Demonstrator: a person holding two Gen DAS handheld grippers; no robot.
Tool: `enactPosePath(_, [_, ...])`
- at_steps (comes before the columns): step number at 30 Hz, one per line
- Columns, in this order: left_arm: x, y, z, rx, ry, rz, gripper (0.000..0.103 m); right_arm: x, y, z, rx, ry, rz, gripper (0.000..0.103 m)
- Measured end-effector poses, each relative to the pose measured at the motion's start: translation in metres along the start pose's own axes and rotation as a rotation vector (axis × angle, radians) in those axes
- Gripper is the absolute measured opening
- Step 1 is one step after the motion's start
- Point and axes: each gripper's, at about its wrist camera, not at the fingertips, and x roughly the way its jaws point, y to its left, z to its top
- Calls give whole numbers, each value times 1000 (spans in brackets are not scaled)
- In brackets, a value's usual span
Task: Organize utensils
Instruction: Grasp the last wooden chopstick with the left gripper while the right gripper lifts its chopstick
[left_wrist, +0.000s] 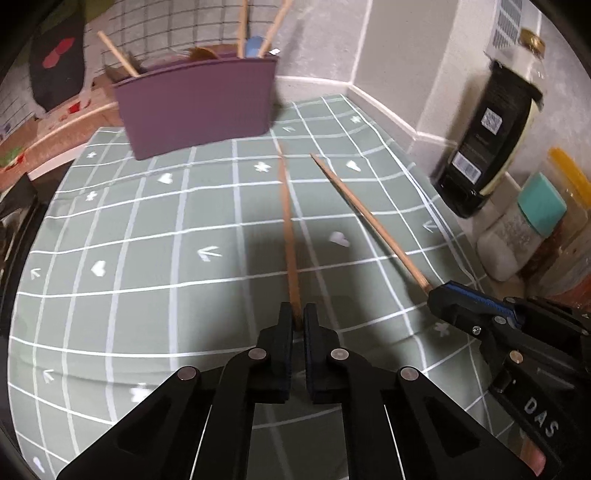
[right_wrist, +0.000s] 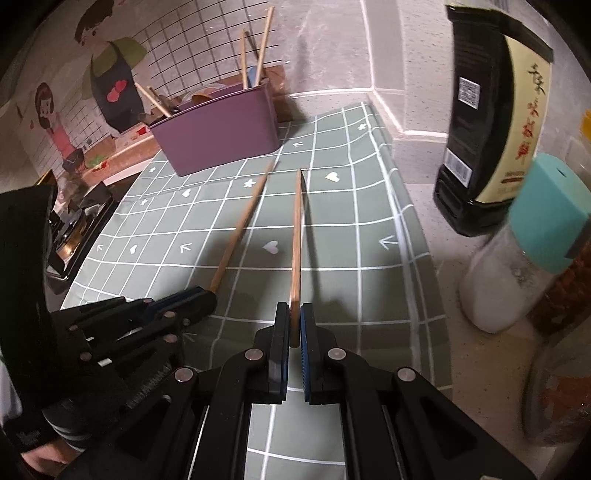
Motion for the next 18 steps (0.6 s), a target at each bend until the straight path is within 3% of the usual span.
enactPosePath(7, [-44,34,2,-28,-91,40,5,-6,10,6,-30,-18,1,6])
enactPosePath(18, [-111,62,25,-64,-253,44,5,-36,22,31,-70,-92,-8,6])
